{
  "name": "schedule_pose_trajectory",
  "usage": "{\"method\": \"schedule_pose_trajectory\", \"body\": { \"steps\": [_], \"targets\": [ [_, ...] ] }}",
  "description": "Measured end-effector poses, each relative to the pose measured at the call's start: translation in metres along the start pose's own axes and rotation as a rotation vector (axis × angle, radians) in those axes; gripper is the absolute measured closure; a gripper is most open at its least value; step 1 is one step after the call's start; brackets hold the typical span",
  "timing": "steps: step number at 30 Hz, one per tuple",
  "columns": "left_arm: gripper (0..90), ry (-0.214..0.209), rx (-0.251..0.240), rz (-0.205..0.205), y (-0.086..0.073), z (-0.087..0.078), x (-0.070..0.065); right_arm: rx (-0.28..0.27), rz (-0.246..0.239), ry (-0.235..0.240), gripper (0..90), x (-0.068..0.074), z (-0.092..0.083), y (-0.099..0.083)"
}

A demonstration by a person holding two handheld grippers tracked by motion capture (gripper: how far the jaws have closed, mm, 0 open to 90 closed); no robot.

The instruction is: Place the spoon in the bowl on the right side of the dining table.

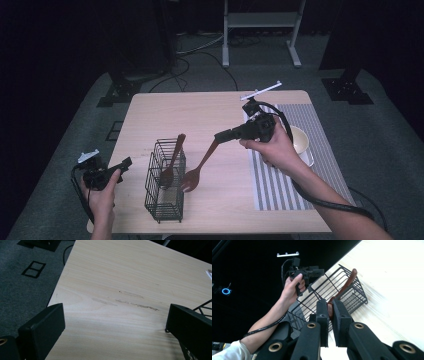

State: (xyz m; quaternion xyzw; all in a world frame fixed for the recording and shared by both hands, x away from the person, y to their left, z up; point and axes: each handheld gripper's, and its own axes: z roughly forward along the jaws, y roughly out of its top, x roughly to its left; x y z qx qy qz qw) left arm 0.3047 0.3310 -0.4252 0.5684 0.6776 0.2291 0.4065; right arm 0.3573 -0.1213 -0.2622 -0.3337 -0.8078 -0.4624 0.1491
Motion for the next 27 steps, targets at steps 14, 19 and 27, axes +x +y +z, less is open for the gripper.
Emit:
{"method": "schedule_pose_trajectory", "body": {
  "steps": [14, 19, 27],
  "targets": [
    [1.2, 0.002, -0.003, -0.002, 0.001, 0.001, 0.002, 0.009, 0.032, -0.019, 83.7, -0.018, -0.001, -0.011],
    [1.2, 0.002, -0.002, -0.002, 0.001, 0.000, 0.002, 0.014, 0.044, -0.029, 83.7, -0.024, -0.001, -0.014],
    [1.2, 0.003, -0.005, 0.001, 0.001, 0.001, 0.002, 0.018, 0.058, -0.036, 83.7, -0.033, 0.000, -0.019]
  ]
}}
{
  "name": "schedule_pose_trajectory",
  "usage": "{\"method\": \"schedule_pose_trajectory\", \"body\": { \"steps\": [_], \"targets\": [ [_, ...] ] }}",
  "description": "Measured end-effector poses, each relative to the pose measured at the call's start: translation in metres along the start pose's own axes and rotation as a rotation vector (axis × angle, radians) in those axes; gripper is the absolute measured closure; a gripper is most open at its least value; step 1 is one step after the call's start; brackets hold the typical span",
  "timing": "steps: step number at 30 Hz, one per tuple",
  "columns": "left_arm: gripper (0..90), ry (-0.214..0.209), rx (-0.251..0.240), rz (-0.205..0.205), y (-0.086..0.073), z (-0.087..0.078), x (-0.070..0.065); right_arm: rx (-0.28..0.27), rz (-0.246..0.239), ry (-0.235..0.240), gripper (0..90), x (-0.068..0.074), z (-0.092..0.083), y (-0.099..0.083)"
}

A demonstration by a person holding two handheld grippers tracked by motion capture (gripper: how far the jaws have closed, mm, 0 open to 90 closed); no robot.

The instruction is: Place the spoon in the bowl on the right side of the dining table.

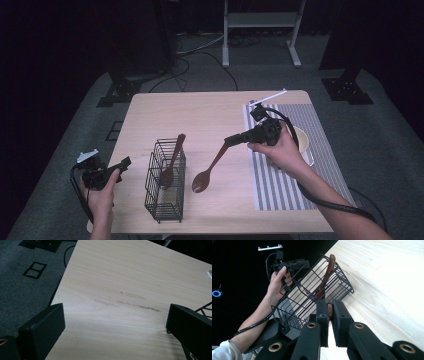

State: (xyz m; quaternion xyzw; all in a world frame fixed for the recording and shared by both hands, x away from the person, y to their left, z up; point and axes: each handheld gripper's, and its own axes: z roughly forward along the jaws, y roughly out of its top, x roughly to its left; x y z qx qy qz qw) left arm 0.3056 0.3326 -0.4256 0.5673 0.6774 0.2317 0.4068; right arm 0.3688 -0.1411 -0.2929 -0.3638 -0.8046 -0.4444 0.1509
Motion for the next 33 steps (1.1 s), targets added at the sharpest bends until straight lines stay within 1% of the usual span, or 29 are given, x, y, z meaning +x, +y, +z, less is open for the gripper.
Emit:
{"method": "schedule_pose_trajectory", "body": {
  "steps": [12, 24, 33],
  "targets": [
    [1.2, 0.002, 0.000, 0.005, 0.000, 0.000, -0.001, -0.003, 0.013, -0.009, 83.7, -0.012, 0.001, -0.006],
    [1.2, 0.001, 0.000, 0.010, 0.000, -0.001, -0.001, 0.009, 0.028, -0.020, 83.7, -0.019, 0.002, -0.012],
    [1.2, 0.003, 0.000, 0.009, 0.000, 0.000, -0.002, 0.003, 0.052, -0.033, 83.7, -0.032, -0.002, -0.018]
  ]
}}
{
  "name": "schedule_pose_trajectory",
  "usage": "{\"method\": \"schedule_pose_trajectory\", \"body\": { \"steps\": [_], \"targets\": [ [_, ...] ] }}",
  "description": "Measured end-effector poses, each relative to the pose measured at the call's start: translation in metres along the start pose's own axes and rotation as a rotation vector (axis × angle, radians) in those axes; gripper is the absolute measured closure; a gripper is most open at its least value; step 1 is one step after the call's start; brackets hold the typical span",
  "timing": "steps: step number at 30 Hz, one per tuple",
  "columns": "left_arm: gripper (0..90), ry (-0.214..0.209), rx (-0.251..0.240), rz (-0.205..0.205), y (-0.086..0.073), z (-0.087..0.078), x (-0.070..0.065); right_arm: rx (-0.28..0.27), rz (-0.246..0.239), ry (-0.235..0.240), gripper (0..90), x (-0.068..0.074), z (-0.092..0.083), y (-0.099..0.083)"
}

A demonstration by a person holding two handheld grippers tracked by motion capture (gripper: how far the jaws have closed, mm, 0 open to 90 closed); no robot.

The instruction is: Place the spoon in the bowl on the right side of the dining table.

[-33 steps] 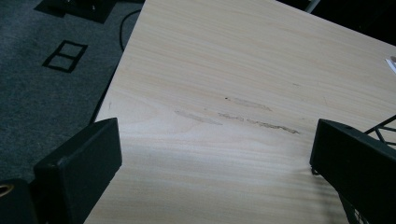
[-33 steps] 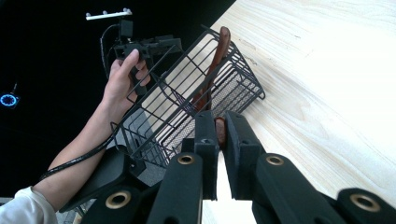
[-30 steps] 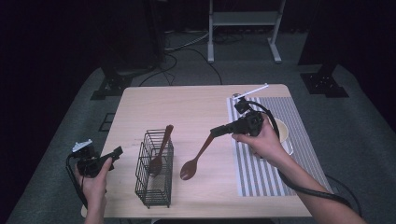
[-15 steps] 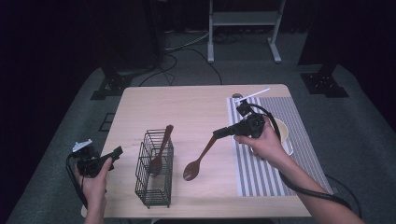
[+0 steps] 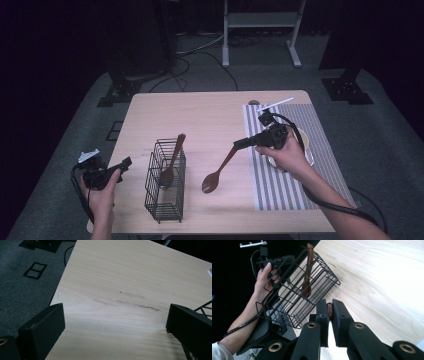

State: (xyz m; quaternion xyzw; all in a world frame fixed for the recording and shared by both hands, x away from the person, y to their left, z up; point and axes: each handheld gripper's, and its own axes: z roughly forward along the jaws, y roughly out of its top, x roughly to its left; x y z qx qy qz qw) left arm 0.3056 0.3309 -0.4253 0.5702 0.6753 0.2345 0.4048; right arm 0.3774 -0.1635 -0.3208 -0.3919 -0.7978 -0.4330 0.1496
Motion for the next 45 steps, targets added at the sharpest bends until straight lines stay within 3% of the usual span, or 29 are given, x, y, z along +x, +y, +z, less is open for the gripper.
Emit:
{"method": "schedule_pose_trajectory", "body": {
  "steps": [45],
  "targets": [
    [1.2, 0.001, 0.007, 0.006, -0.001, 0.002, -0.002, -0.019, 0.065, -0.044, 83.7, -0.035, -0.025, -0.012]
  ]
}}
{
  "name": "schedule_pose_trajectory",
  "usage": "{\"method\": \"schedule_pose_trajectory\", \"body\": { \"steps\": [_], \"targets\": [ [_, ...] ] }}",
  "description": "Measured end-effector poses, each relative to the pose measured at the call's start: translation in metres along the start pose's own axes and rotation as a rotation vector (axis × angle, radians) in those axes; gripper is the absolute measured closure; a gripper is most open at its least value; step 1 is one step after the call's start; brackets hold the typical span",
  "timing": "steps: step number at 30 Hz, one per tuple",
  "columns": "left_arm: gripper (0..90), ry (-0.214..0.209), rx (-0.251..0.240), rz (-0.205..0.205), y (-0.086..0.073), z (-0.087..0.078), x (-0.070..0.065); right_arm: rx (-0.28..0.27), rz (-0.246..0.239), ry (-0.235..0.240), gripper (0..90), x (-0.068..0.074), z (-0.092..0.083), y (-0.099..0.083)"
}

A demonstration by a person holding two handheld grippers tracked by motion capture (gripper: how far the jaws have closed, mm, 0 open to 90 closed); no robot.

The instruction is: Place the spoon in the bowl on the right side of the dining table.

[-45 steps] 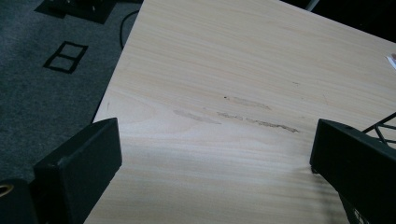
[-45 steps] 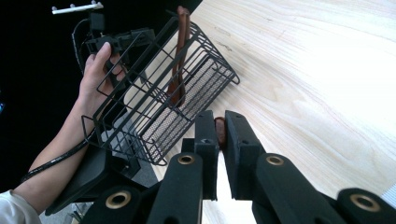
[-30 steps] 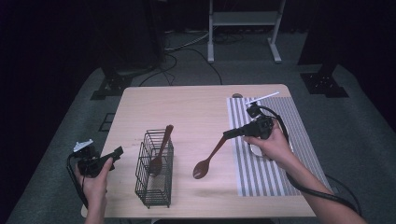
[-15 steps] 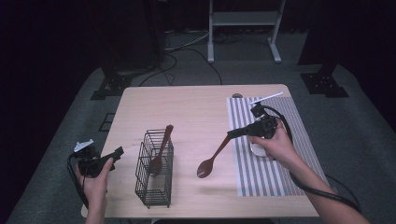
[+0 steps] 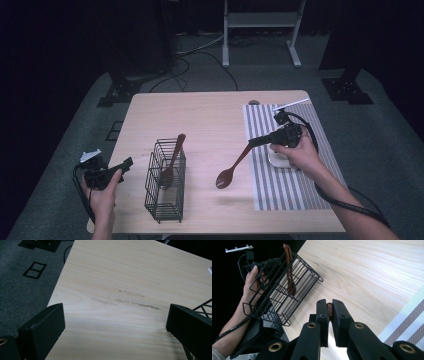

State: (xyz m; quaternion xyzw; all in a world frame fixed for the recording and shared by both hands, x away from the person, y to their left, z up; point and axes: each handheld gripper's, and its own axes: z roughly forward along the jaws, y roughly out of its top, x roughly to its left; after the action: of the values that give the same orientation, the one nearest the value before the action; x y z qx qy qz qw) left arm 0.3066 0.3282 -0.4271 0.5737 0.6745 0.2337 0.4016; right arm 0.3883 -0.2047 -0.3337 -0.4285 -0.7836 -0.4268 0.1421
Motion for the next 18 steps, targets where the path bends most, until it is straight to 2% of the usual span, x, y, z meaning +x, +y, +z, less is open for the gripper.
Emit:
{"method": "schedule_pose_trajectory", "body": {
  "steps": [18],
  "targets": [
    [1.2, 0.004, 0.006, 0.003, 0.000, 0.001, 0.000, -0.023, 0.035, -0.021, 83.7, -0.016, -0.014, -0.004]
  ]
}}
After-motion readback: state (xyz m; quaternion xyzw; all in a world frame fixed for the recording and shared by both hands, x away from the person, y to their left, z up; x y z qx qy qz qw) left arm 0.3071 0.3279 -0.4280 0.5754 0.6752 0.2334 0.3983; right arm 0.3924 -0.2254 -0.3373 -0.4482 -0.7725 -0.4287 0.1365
